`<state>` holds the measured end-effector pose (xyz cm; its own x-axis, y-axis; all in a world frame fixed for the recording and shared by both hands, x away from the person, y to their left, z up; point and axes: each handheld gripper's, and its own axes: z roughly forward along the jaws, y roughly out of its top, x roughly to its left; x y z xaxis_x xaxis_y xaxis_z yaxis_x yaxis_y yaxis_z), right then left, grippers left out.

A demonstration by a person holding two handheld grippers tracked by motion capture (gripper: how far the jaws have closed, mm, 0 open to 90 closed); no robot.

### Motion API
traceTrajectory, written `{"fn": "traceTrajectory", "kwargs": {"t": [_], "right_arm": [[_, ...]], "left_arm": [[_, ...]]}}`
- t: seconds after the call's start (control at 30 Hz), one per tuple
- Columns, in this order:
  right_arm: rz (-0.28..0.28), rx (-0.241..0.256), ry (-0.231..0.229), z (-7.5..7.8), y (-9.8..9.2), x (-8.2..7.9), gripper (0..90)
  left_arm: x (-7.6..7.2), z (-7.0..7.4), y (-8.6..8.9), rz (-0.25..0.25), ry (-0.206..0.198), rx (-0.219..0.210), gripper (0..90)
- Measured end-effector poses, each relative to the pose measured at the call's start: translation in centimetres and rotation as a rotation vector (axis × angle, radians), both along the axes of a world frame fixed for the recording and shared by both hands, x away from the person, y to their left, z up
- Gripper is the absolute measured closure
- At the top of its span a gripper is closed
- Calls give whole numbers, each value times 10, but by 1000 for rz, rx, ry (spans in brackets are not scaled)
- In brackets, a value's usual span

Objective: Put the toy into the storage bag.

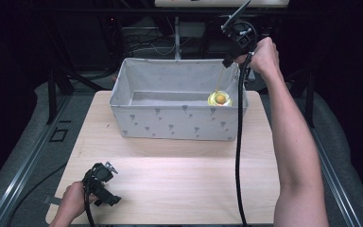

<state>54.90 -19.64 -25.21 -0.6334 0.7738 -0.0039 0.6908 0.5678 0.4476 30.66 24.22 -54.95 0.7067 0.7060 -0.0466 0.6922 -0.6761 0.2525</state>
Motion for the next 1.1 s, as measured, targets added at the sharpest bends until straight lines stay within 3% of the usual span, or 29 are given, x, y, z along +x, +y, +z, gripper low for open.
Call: {"fn": "traceTrajectory", "kwargs": {"t": [0.77, 1.1], "right_arm": [[-27, 8, 71, -58, -16, 4, 882], [-49, -17, 128, -82, -24, 3, 882]], "left_arm": [[0, 0, 0, 2, -6, -1, 6], [0, 0, 0, 1, -4, -1, 6]]}}
